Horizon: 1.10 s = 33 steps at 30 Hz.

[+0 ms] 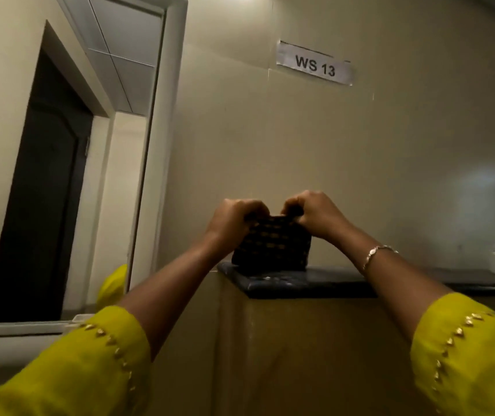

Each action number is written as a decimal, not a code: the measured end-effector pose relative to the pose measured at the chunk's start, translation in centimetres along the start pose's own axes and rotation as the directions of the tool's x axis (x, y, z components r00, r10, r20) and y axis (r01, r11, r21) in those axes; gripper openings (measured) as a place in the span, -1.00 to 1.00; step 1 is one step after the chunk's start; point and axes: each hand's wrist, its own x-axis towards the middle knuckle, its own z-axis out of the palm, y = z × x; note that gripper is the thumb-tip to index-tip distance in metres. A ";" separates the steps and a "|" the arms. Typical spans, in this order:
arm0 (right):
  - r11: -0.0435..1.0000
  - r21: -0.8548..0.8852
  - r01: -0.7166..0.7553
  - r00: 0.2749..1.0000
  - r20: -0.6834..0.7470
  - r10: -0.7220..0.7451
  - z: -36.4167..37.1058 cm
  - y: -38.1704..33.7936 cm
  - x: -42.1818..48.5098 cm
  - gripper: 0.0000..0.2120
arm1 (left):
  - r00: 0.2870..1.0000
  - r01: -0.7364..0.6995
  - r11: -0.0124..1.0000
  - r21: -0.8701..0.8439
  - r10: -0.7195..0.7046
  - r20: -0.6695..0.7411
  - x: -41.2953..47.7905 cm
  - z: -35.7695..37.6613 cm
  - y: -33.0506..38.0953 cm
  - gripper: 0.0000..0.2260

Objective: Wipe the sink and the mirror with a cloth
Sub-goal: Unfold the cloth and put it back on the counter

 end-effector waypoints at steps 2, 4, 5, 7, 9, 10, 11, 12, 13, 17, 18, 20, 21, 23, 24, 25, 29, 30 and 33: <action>0.998 0.056 0.029 0.999 0.018 -0.030 -0.1 0.1 -1.3 -0.73 | 0.999 -0.029 0.999 -0.020 0.029 0.022 -1.1 -0.3 0.4 -0.79; 0.994 0.102 0.042 0.999 0.014 -0.044 -0.8 -0.1 -2.4 -0.75 | 0.998 -0.055 0.998 -0.041 0.057 0.039 -1.7 -0.7 1.1 -0.79; 0.992 0.114 0.051 0.998 0.016 -0.053 -1.1 -0.2 -2.9 -0.75 | 0.996 -0.068 0.996 -0.050 0.071 0.054 -1.8 -0.9 1.5 -0.78; 0.988 0.142 0.066 0.997 0.034 -0.072 -1.8 -0.3 -4.0 -0.77 | 0.991 -0.099 0.993 -0.057 0.103 0.080 -2.2 -1.2 2.2 -0.78; 0.981 0.181 0.069 0.995 0.057 -0.080 -2.4 -0.5 -5.2 -0.79 | 0.986 -0.127 0.990 -0.066 0.134 0.102 -2.7 -1.4 2.7 -0.79; 0.978 0.198 0.065 0.994 0.068 -0.080 -2.6 -0.6 -5.7 -0.79 | 0.984 -0.131 0.989 -0.075 0.139 0.112 -2.9 -1.5 2.9 -0.79; 0.975 0.213 0.059 0.994 0.082 -0.078 -2.9 -0.6 -6.2 -0.78 | 0.983 -0.130 0.988 -0.082 0.139 0.122 -3.2 -1.6 3.2 -0.79; 0.973 0.223 0.050 0.992 0.098 -0.074 -3.0 -0.5 -6.7 -0.77 | 0.981 -0.127 0.988 -0.085 0.138 0.136 -3.5 -1.7 3.4 -0.79; 0.972 0.230 0.042 0.991 0.115 -0.070 -3.1 -0.5 -7.1 -0.76 | 0.978 -0.126 0.988 -0.087 0.138 0.154 -3.7 -1.9 3.7 -0.80; 0.969 0.241 0.042 0.985 0.150 -0.080 -3.2 -0.5 -8.4 -0.78 | 0.964 -0.112 0.990 -0.088 0.130 0.233 -4.7 -2.4 4.9 -0.82; 0.965 0.258 0.038 0.984 0.157 -0.081 -3.3 -0.5 -8.6 -0.78 | 0.963 -0.110 0.990 -0.088 0.128 0.239 -4.8 -2.5 5.1 -0.82; 0.954 0.300 0.020 0.982 0.172 -0.075 -3.6 -0.5 -9.2 -0.77 | 0.960 -0.100 0.991 -0.088 0.119 0.254 -5.1 -2.6 5.5 -0.82; 0.950 0.312 0.017 0.981 0.177 -0.076 -3.8 -0.6 -9.5 -0.77 | 0.956 -0.095 0.992 -0.085 0.115 0.271 -5.2 -2.7 5.7 -0.83; 0.951 0.309 0.023 0.980 0.181 -0.083 -3.9 -0.5 -10.0 -0.76 | 0.942 -0.094 0.993 -0.074 0.113 0.315 -5.3 -2.9 5.9 -0.83; 0.952 0.303 0.032 0.980 0.177 -0.089 -3.9 -0.4 -10.3 -0.75 | 0.936 -0.094 0.993 -0.067 0.111 0.333 -5.4 -3.0 6.0 -0.84; 0.954 0.295 0.044 0.981 0.169 -0.098 -3.8 -0.4 -10.5 -0.73 | 0.933 -0.092 0.994 -0.061 0.108 0.344 -5.5 -3.1 6.1 -0.85; 0.961 0.270 0.063 0.989 0.114 -0.097 -3.5 -0.3 -11.3 -0.64 | 0.941 -0.069 0.996 -0.052 0.083 0.328 -6.0 -3.1 6.4 -0.86; 0.961 0.270 0.062 0.991 0.096 -0.091 -3.3 -0.3 -11.5 -0.64 | 0.946 -0.072 0.996 -0.053 0.085 0.313 -6.1 -3.0 6.4 -0.86; 0.954 0.281 0.106 0.994 -0.048 -0.096 -2.2 -0.3 -12.0 -0.65 | 0.963 -0.084 0.994 -0.069 0.099 0.252 -6.7 -2.7 6.2 -0.86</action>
